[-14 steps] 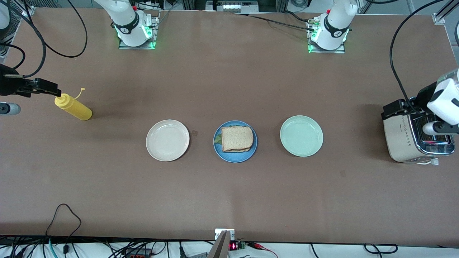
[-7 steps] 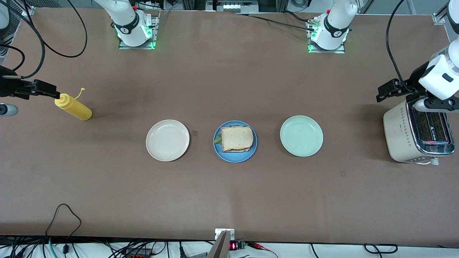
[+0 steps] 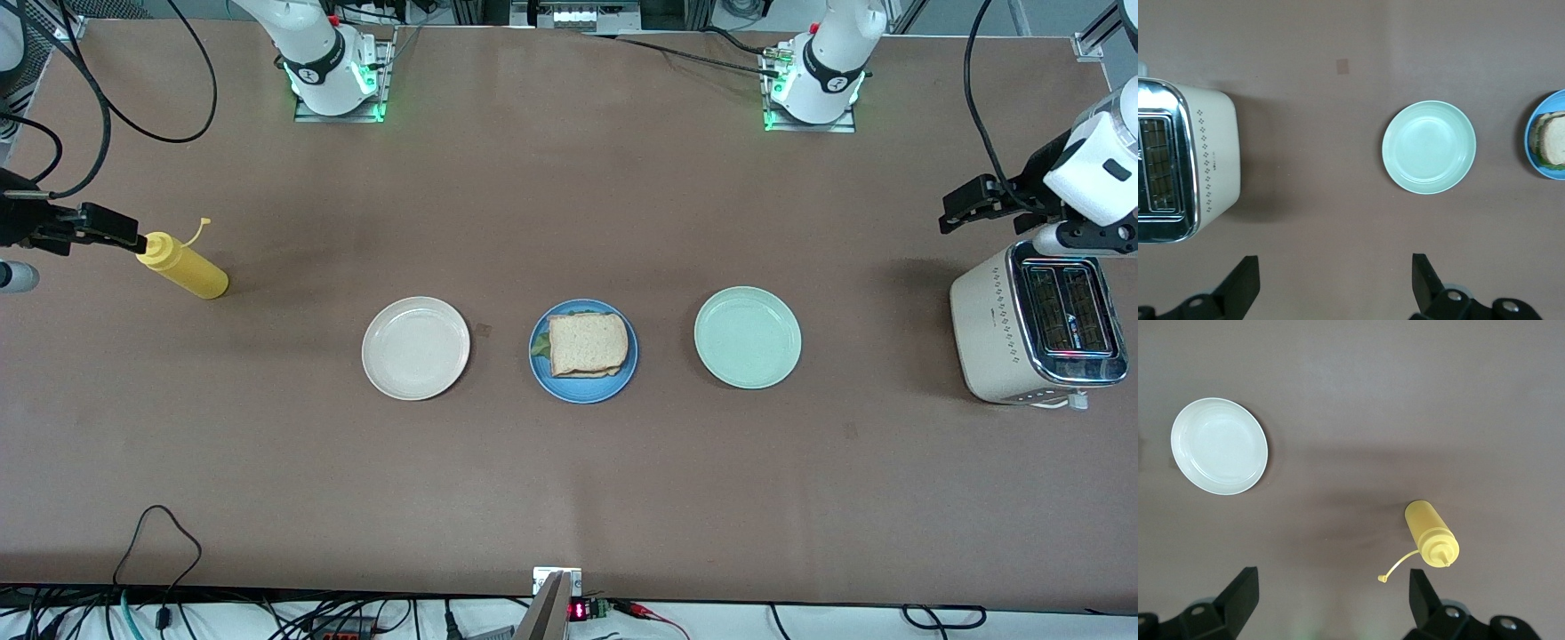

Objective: Make sandwich in blue plate with both arms

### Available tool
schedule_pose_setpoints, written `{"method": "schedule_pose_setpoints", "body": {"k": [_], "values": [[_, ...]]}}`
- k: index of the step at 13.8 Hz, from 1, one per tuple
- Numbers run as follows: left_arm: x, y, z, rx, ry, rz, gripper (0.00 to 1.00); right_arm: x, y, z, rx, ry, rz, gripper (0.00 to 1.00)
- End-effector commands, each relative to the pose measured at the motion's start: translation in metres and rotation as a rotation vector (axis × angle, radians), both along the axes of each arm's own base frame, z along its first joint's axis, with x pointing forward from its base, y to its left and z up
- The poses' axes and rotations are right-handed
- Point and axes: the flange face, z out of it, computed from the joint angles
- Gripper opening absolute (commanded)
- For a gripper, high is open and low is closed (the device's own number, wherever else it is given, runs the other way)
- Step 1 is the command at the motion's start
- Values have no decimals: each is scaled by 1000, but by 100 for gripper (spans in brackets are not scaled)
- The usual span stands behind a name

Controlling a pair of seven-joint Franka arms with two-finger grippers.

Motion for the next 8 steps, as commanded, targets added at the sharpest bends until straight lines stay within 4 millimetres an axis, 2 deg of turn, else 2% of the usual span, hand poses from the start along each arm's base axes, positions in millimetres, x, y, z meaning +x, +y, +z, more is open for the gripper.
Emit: {"method": "schedule_pose_setpoints", "body": {"k": [1, 4, 8], "values": [[-10, 2, 3, 27, -2, -18, 100, -11, 4, 1, 19, -6, -2, 100], [-12, 2, 6, 28, -5, -18, 100, -30, 2, -4, 27, -35, -5, 100], [-12, 3, 6, 28, -7, -16, 100, -33, 1, -4, 23, -21, -3, 100]]}}
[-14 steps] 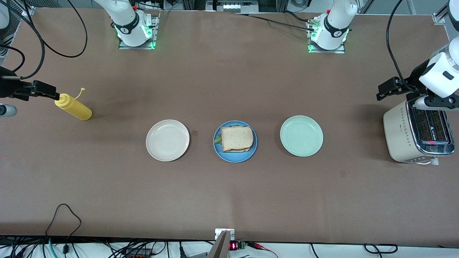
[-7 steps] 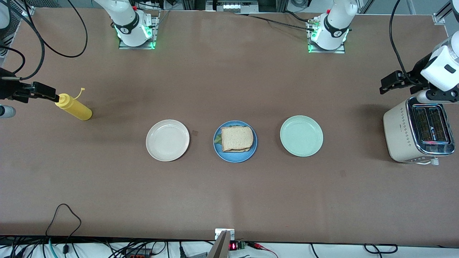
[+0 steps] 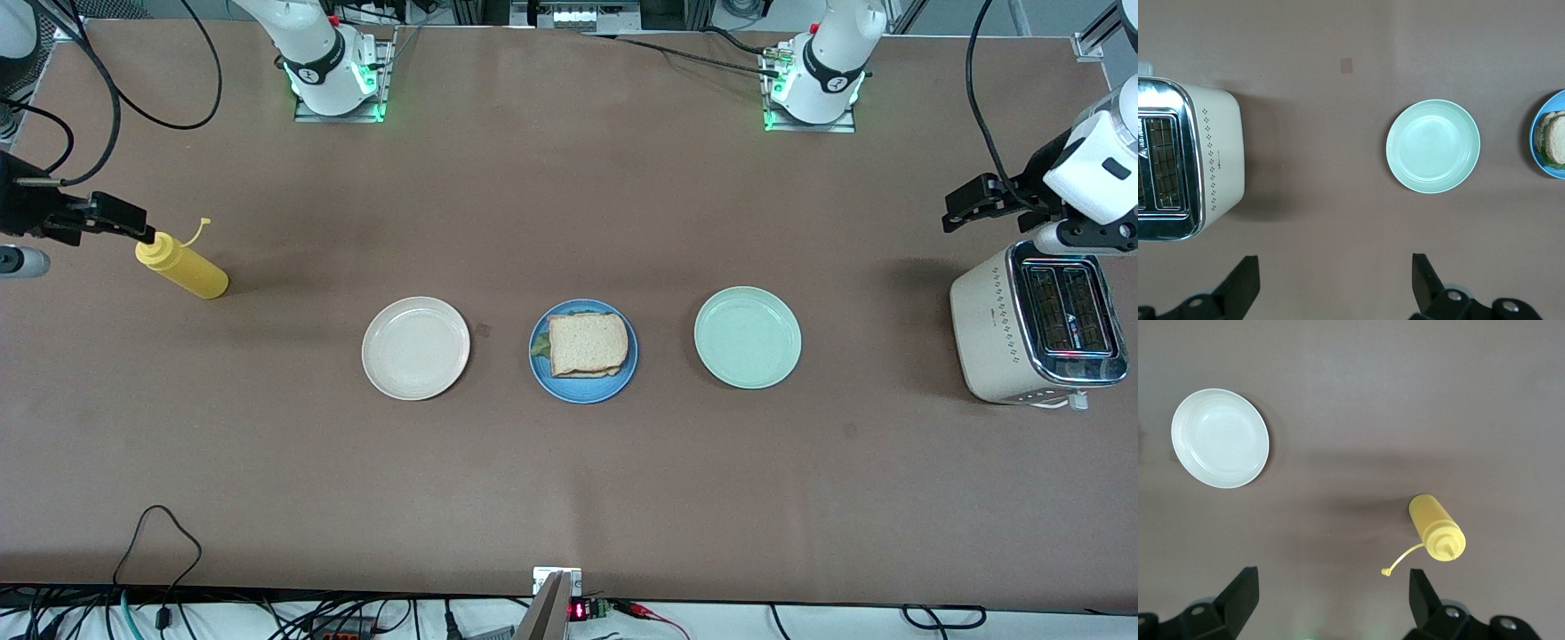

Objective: Make sandwich in blue plate with both arms

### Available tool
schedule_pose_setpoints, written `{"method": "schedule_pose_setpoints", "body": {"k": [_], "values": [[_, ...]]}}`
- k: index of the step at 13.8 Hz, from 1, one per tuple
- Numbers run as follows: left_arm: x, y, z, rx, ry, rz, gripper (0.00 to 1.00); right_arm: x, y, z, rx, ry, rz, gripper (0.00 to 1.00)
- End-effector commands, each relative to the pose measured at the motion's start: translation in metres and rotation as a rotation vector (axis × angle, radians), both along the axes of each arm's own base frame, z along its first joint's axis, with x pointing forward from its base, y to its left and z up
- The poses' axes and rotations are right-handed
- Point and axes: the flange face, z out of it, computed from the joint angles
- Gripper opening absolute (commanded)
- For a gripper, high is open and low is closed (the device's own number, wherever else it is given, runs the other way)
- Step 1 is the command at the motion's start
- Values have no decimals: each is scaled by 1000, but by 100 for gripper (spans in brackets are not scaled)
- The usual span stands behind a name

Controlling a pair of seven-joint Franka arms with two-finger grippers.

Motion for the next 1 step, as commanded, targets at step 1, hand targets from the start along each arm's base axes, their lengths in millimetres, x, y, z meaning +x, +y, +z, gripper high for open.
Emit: {"method": "schedule_pose_setpoints", "body": {"k": [1], "values": [[-9, 3, 4, 24, -6, -16, 100, -9, 2, 3, 11, -15, -1, 100]]}}
